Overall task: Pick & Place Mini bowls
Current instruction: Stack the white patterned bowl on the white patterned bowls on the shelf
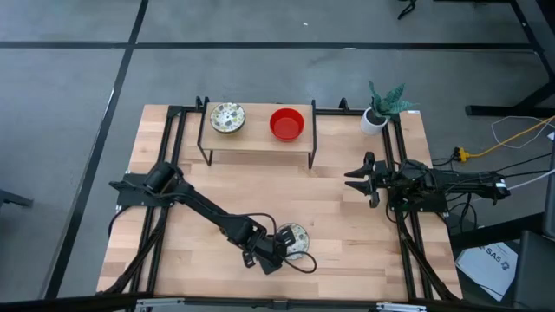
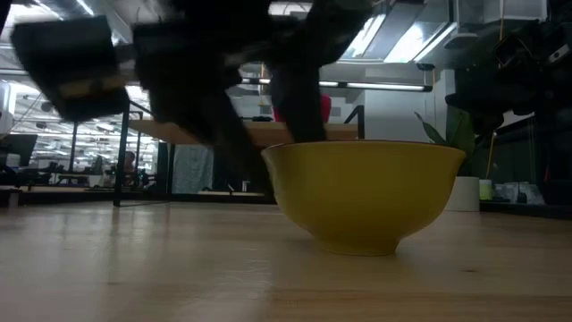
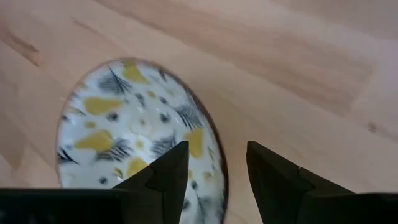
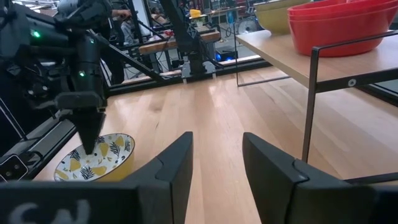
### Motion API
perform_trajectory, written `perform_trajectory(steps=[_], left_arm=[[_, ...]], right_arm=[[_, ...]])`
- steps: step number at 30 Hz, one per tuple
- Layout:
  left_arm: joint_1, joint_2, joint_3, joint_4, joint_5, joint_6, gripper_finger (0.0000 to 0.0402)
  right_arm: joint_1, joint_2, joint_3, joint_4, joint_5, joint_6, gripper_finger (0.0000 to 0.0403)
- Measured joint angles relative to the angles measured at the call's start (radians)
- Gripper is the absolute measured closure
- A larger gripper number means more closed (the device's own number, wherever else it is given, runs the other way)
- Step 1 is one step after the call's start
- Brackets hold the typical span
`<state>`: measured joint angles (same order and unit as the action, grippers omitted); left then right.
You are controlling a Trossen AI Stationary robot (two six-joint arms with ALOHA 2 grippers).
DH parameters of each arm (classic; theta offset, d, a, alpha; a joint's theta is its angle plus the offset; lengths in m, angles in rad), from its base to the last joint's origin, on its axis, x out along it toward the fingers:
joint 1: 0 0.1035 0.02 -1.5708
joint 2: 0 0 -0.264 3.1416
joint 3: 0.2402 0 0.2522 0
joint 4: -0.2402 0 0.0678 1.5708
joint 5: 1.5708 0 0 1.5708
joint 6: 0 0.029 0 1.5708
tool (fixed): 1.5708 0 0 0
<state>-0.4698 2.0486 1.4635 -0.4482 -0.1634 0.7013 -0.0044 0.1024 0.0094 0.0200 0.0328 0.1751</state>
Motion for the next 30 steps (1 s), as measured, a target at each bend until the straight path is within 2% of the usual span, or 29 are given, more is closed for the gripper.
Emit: perform_trajectory(steps=[5,9,19,30], left_arm=[[0.003,0.011,0.000,0.005,-0.005,0.001,0.0251],[0.011,0.011,0.000,0.004,0.003,0.001,0.0270],[0.015,0.011,0.000,-0.007,0.004,-0.046,0.0389],[0.005,-0.008,0.000,-0.022,0.014,-0.182,0.0395]], right_arm=[[0.000,0.000,0.000,0.000,0.001,0.000,0.0263],[0.000,0.000,0.000,0.000,0.000,0.000,0.0263],[0.000,0.000,0.000,0.000,0.000,0.000,0.0263],[0.000,0.000,0.000,0.000,0.000,0.000,0.0263]])
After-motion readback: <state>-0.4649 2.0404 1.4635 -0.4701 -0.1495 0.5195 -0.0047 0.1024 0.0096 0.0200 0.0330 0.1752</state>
